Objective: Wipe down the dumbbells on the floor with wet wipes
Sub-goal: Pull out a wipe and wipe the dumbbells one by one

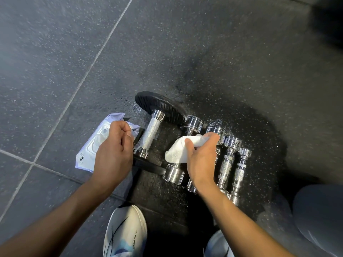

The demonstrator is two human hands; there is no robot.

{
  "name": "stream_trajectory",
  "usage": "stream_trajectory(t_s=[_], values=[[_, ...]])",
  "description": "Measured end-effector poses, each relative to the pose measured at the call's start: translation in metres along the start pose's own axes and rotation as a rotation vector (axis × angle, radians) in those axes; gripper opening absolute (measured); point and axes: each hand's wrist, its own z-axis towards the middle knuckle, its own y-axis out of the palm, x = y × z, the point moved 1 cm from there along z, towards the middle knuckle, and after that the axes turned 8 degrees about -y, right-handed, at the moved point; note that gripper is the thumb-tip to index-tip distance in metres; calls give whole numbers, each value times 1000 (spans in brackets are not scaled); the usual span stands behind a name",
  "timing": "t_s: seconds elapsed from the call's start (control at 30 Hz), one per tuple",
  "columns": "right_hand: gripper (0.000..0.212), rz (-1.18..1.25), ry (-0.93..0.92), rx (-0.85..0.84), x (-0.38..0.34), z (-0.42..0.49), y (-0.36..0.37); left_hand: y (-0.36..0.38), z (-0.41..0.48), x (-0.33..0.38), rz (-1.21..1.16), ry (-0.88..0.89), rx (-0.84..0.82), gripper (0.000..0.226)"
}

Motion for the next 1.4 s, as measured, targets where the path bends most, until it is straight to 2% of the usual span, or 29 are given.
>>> stream_trajectory(t_s=[0.07, 0.13, 0.2, 0.37, 0.5, 0.63, 0.77, 0.87, 0.9, 1.0, 1.1, 1.2, 1.27, 1.33, 1.4], values=[[29, 13, -96, -79, 4, -6, -1, 0, 0, 0, -1, -3, -4, 8], [23, -245, -267, -252, 9, -17, -3, 0, 0, 0, -6, -6, -6, 9], [18, -449, -379, -344, 14, -30, -4, 0, 0, 1, -2, -13, -7, 9], [10, -411, -336, -328, 18, -13, 0, -3, 0, 6, 25, -60, -28, 12], [14, -439, -387, -242, 9, 18, -3, -8, 7, 15, 113, -58, -150, 12], [24, -616, -419, -361, 8, 8, -16, -6, 18, 28, 415, 92, -269, 18], [25, -642, -449, -490, 1, -13, -19, 9, 15, 56, 517, 371, -372, 13], [6, -625, -493, -426, 1, 6, -20, 30, 4, 70, 625, 494, -517, 17], [7, -603, -506, -379, 2, 14, -21, 39, -1, 73, 661, 510, -564, 22], [2, -500, -563, -161, 2, 42, -35, 65, -10, 73, 766, 400, -681, 32], [12, -592, -629, -27, 7, 69, -42, 90, -11, 69, 809, 321, -708, 29], [11, -794, -676, -15, 13, 82, -32, 102, -15, 71, 826, 302, -710, 29], [14, -845, -640, -48, 17, 80, -26, 105, -17, 71, 854, 312, -698, 30], [14, -885, -591, -87, 17, 72, -25, 105, -16, 69, 842, 299, -689, 22], [17, -966, -641, -116, 16, 66, -29, 104, -15, 68, 795, 270, -676, 16]])
